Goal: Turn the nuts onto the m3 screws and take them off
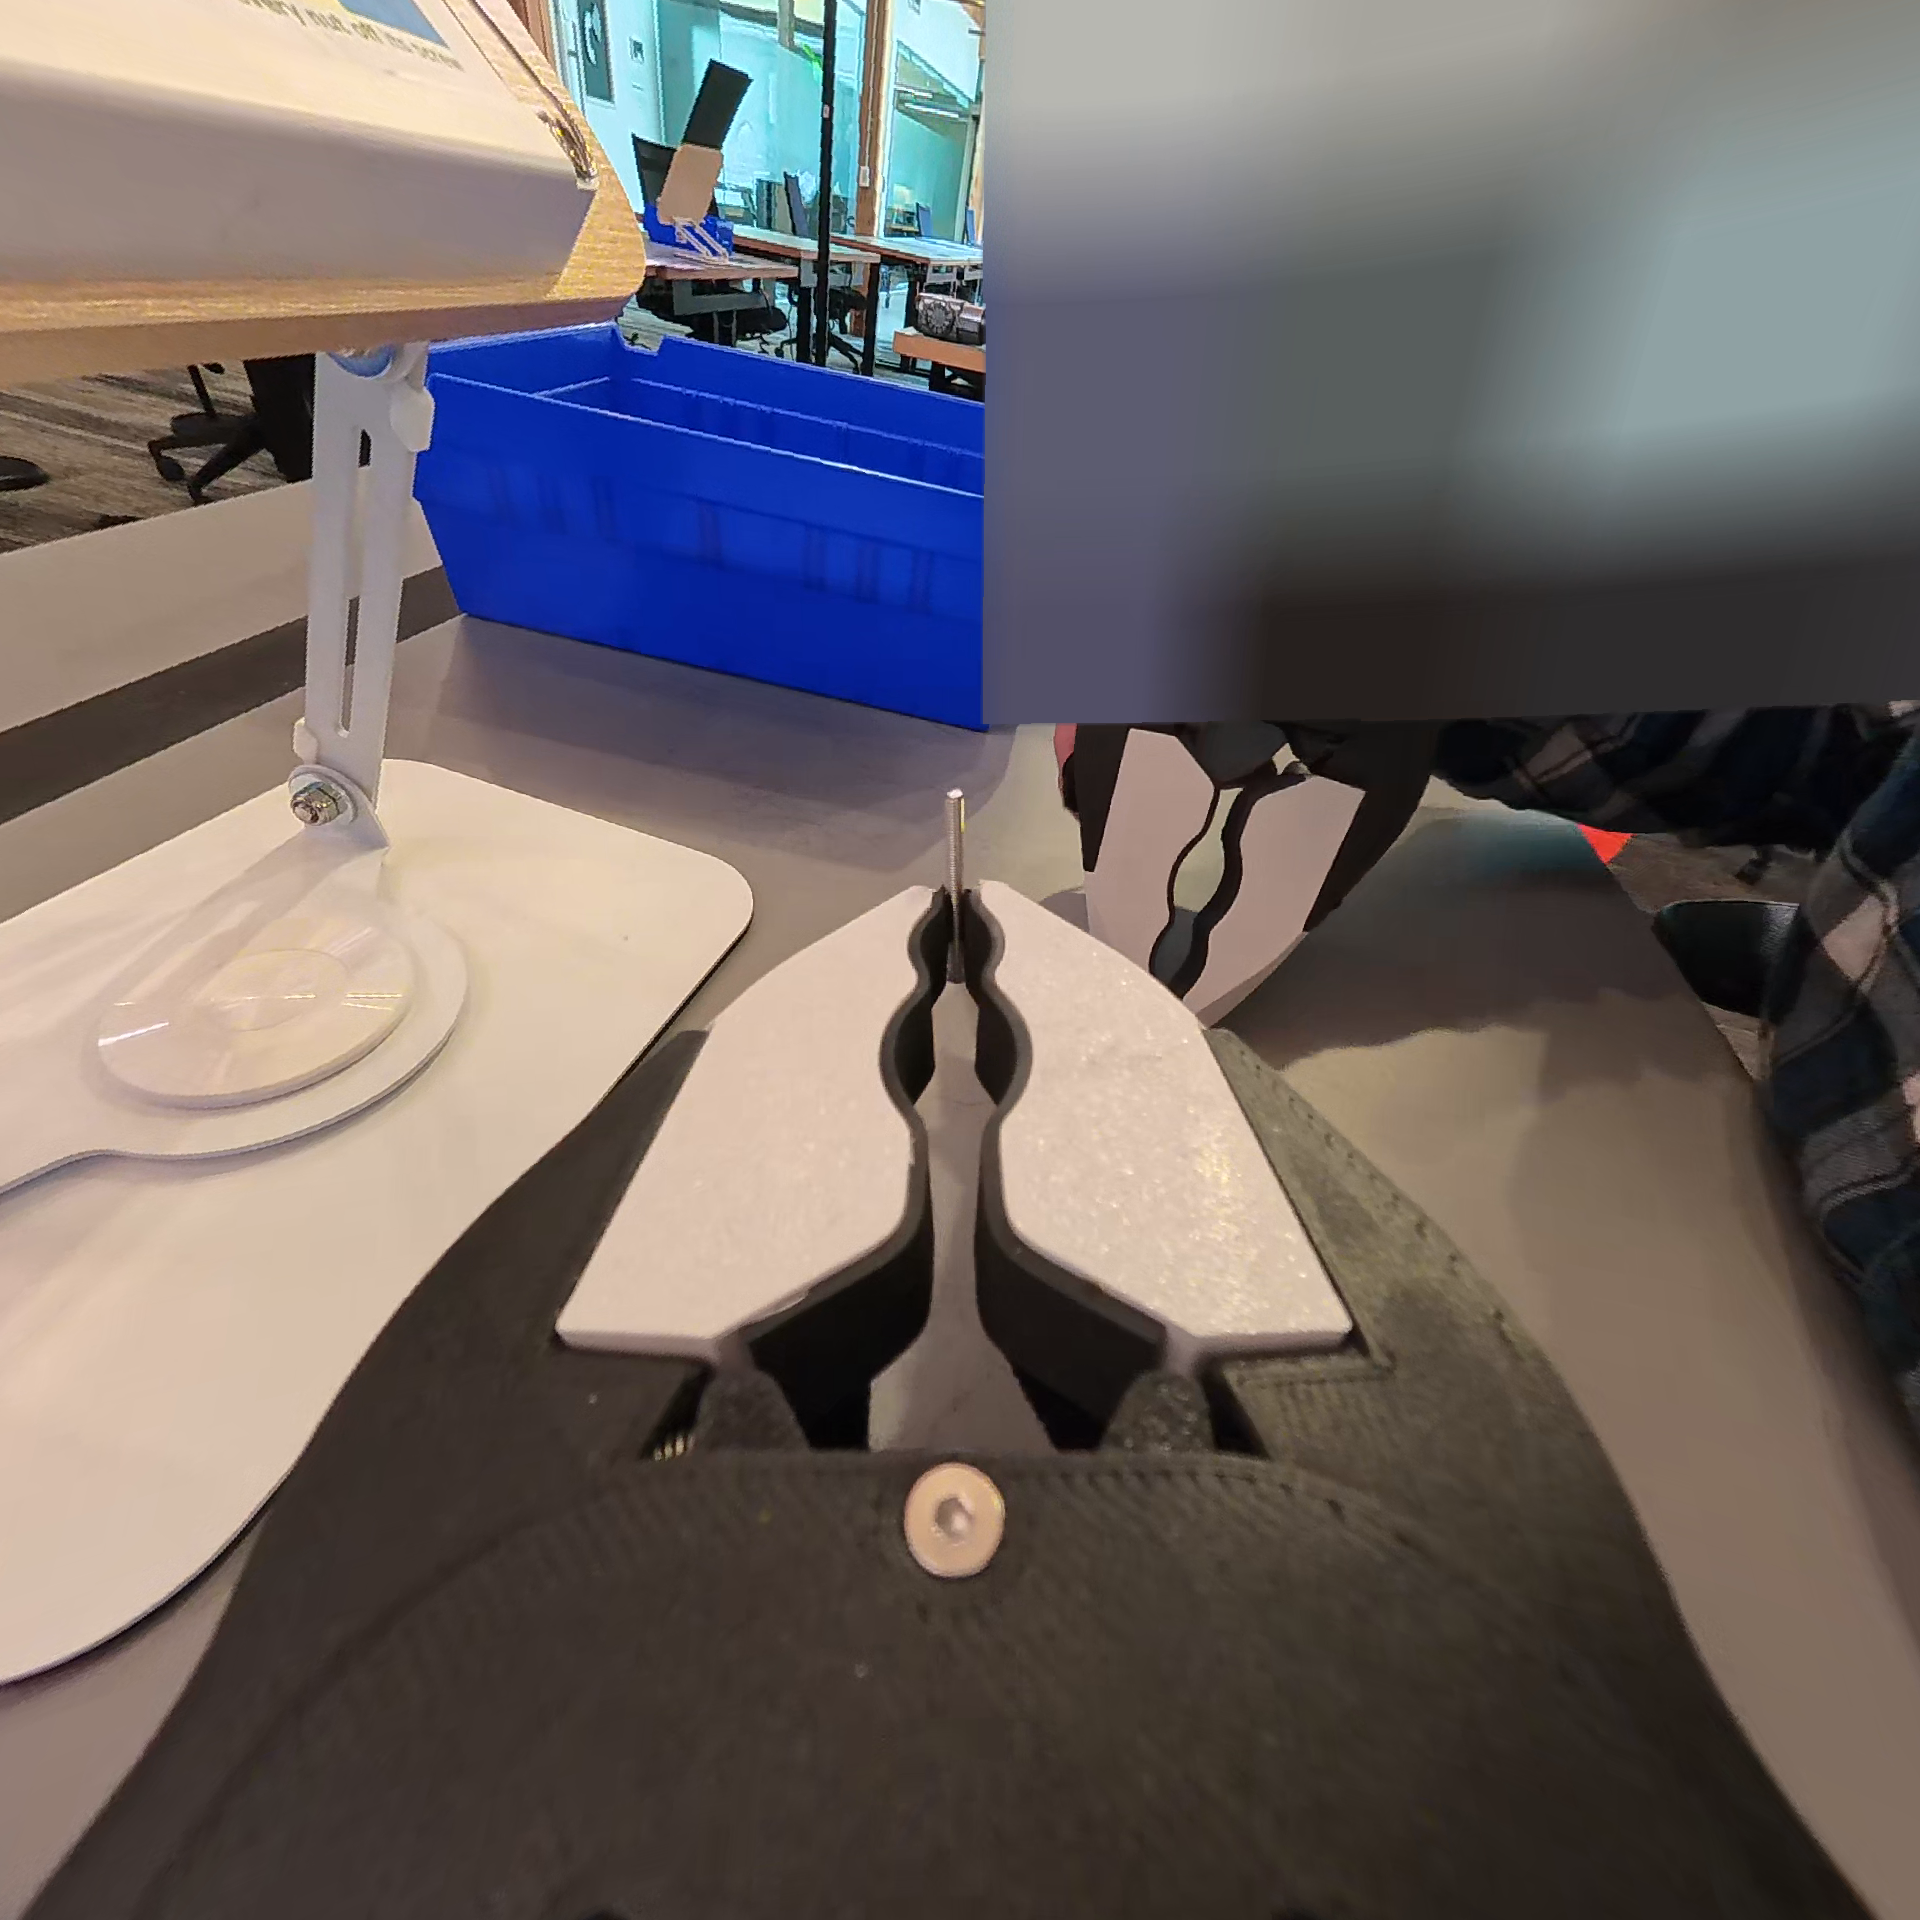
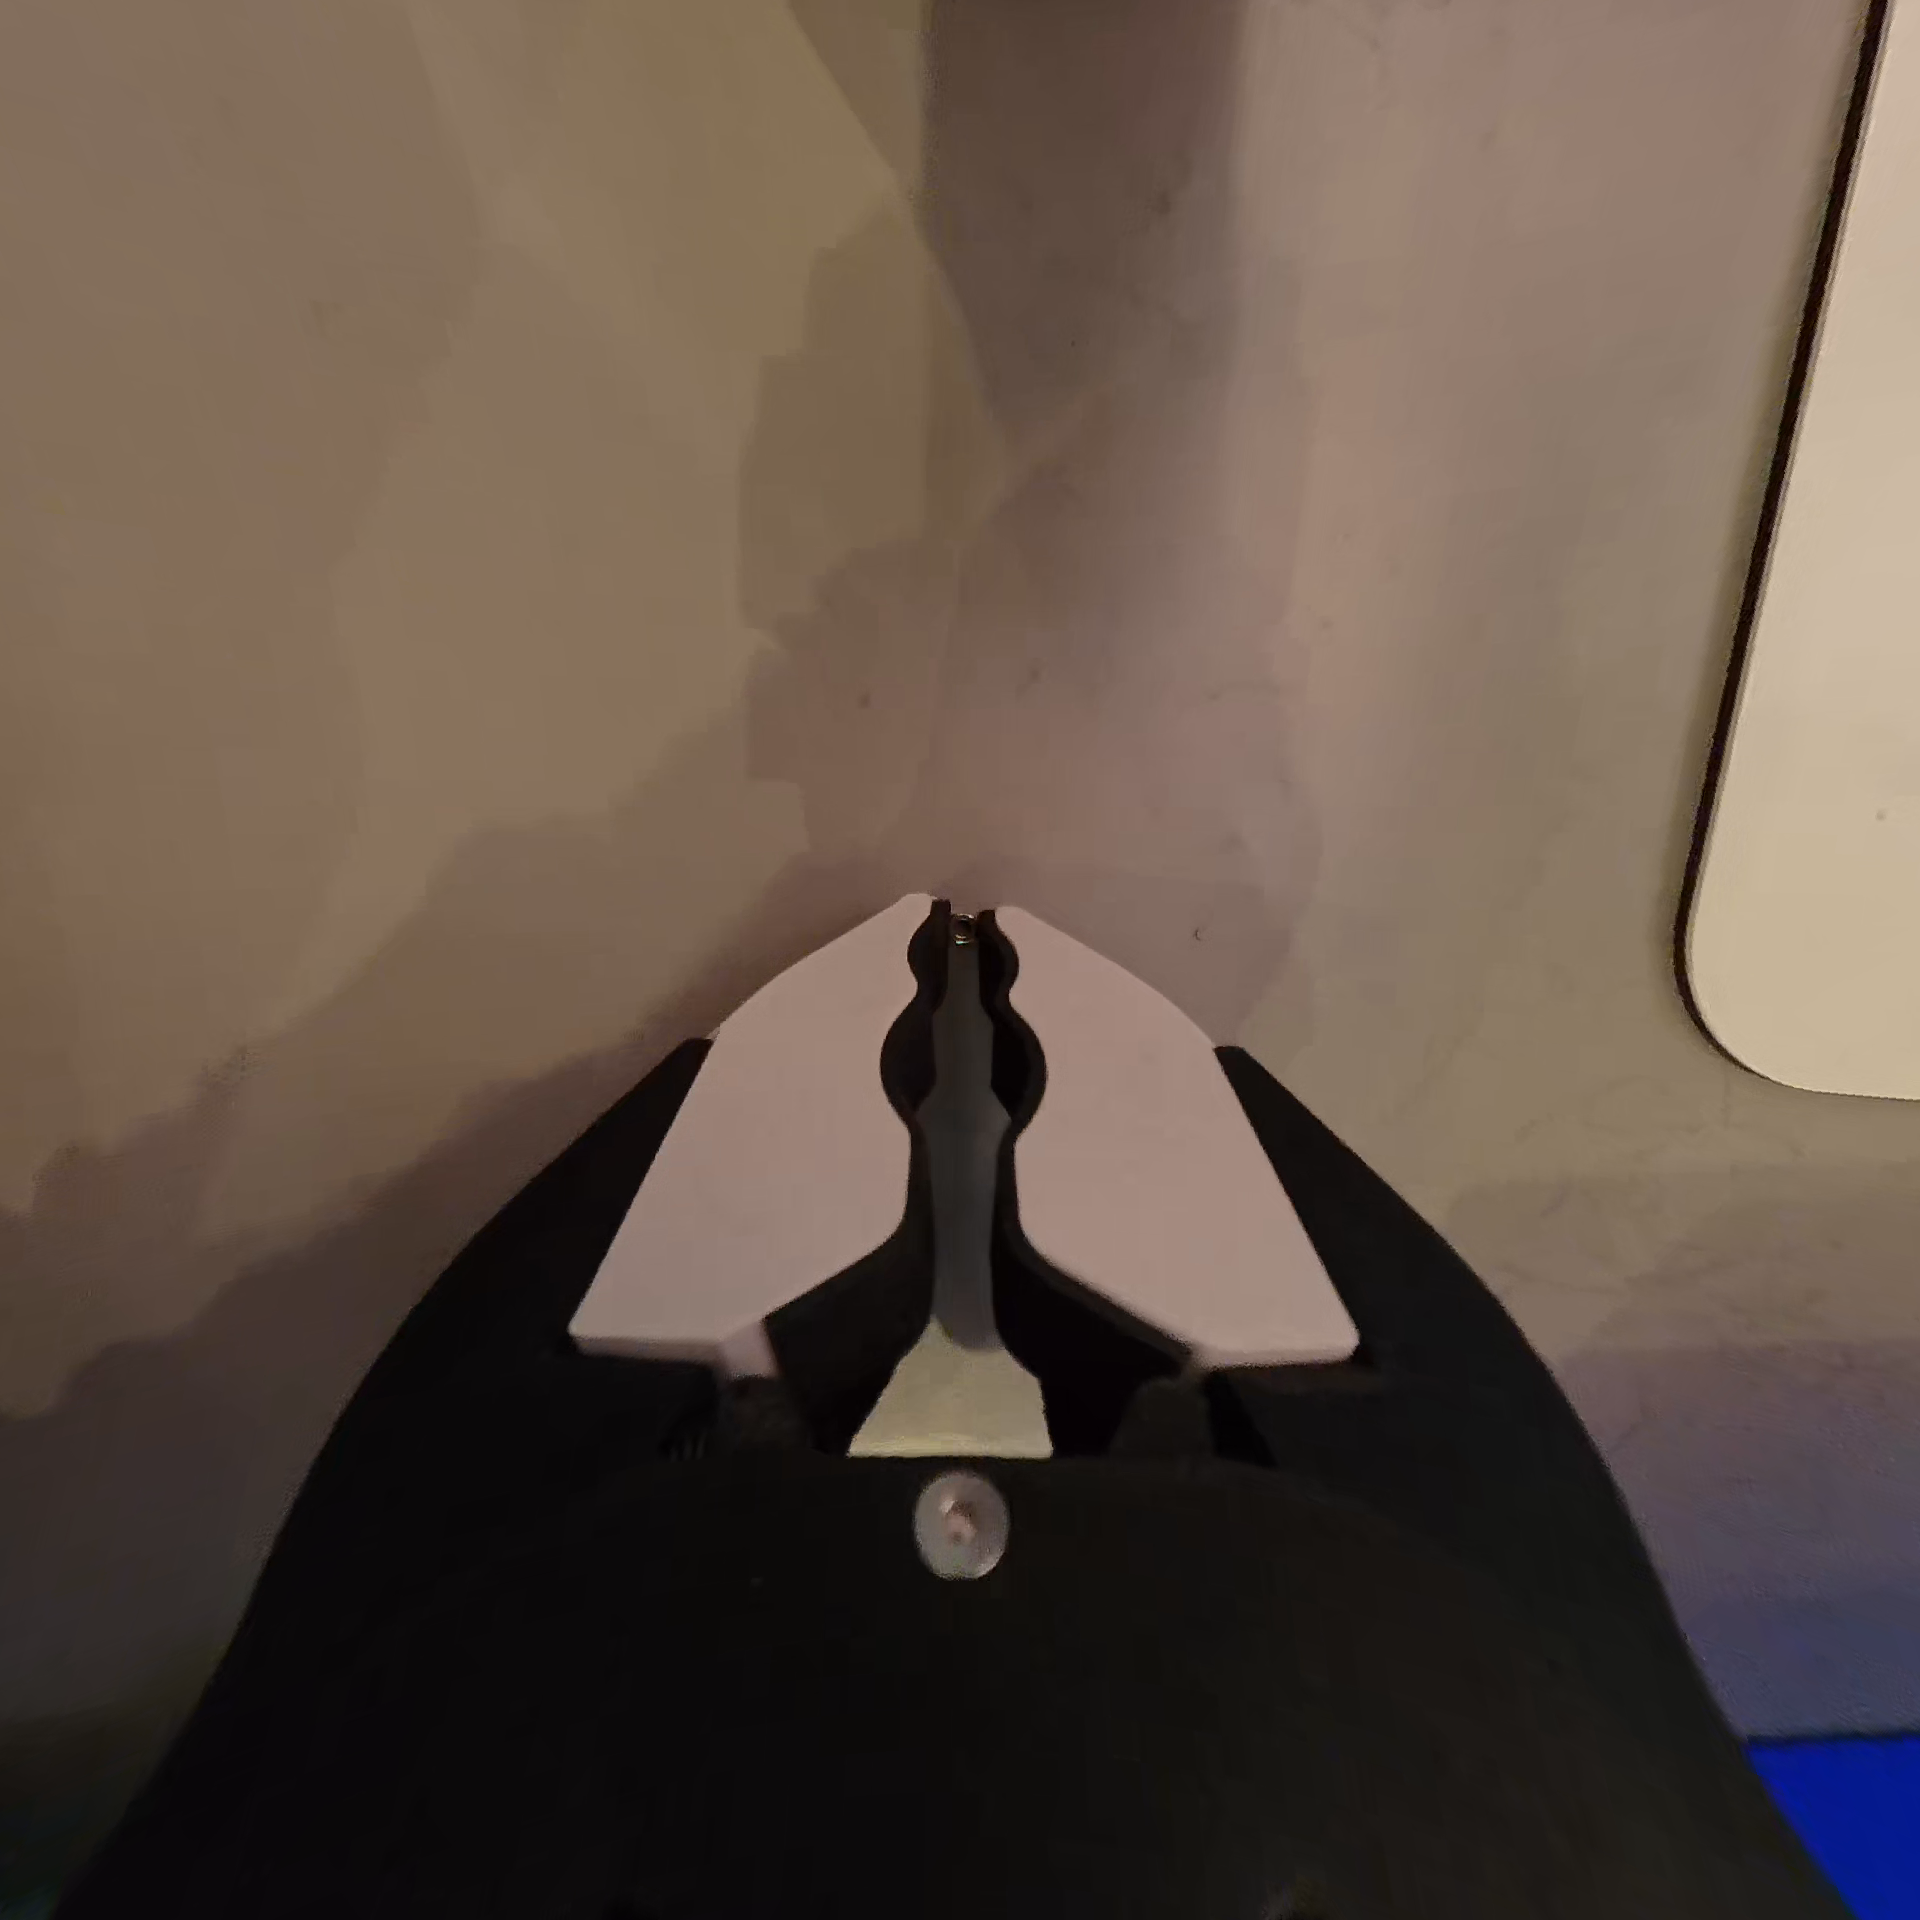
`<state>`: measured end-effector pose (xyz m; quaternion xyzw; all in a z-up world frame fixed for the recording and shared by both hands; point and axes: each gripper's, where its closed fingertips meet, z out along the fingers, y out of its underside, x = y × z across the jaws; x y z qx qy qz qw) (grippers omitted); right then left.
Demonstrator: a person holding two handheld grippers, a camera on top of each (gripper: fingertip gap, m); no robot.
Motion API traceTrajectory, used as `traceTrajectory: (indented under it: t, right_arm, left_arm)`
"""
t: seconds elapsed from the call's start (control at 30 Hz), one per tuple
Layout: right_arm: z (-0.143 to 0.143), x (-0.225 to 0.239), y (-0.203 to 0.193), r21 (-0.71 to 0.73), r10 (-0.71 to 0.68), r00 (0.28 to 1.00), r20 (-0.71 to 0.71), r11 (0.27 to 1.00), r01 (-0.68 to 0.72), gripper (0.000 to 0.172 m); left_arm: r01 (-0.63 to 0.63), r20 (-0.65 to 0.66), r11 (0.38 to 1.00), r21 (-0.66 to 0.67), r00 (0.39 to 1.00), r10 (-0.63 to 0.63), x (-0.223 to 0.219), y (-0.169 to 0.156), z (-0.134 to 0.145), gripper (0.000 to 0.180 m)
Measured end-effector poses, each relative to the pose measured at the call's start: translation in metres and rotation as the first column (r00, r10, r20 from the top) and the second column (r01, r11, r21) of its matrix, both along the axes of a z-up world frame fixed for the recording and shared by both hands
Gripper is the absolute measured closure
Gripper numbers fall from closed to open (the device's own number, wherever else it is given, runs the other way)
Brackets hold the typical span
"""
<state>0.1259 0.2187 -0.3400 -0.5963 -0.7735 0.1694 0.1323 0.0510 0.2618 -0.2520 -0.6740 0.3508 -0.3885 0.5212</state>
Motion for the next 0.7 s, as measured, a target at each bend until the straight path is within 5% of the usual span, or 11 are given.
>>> traceTrajectory:
  t: [0.7]
  right_arm:
    - [-0.0001,0.0025,0.0006,0.019,-0.192,0.981,0.040,0.981,0.191,0.166]
  left_arm:
    - [0.012,-0.002,1.000,-0.001,1.000,-0.012,0.0013,-0.0012,-0.0002,0.178]
